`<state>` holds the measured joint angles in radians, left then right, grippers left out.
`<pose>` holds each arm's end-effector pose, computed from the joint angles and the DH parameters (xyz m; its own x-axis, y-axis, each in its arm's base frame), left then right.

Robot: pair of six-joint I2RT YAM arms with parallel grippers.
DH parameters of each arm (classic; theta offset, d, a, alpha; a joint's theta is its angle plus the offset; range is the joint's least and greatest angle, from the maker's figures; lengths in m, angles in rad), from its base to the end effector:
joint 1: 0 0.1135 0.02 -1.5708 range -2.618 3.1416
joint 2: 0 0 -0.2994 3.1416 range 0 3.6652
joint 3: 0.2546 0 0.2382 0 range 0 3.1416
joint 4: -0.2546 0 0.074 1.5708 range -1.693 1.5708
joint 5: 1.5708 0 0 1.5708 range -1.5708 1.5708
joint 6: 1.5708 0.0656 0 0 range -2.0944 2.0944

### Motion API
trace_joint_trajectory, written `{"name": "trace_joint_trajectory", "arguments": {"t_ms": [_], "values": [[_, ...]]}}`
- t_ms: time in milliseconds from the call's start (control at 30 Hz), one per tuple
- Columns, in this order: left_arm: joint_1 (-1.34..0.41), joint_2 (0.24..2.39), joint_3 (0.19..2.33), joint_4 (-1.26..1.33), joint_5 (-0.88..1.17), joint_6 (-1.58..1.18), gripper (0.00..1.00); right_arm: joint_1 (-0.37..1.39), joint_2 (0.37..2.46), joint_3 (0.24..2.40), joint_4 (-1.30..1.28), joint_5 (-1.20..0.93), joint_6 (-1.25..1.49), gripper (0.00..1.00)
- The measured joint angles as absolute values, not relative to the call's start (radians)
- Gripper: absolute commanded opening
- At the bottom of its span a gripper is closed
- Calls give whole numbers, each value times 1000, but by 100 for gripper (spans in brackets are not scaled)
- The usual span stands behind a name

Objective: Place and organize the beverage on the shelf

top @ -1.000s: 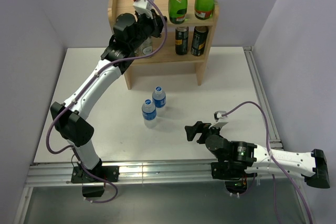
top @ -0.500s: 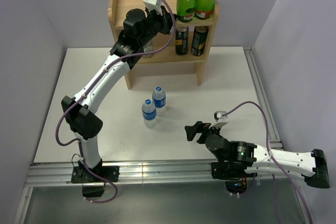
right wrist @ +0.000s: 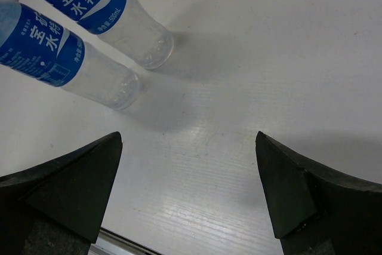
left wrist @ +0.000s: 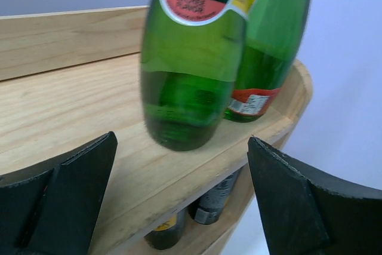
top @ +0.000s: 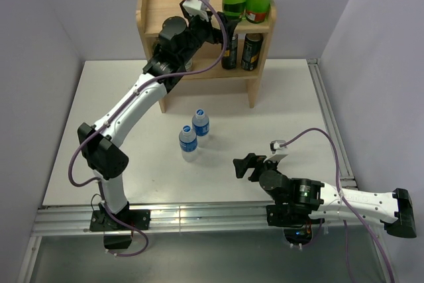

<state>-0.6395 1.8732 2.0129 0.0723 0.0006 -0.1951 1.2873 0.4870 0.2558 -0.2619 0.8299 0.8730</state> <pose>0.3735 -0.2779 0.5202 0.0498 -0.2787 -0.9591 0.6187 0.7625 -0.1894 0.0738 0.0803 0.2032 -0.4423 0.3308 -0.8336 -0.1981 0.8705 0.4506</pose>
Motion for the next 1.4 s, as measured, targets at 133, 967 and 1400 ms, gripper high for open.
{"name": "trace_joint_trajectory", "arguments": {"t_ms": [133, 967, 1400], "values": [[-632, 1845, 1977, 76, -43, -174, 99, 1287, 488, 256, -262, 830, 873, 100], [-593, 1123, 1375, -374, -279, -246, 99, 1301, 550, 298, -134, 684, 742, 100], [-596, 742, 991, -625, -339, -437, 99, 1136, 1161, 713, 32, 551, 569, 100]]}}
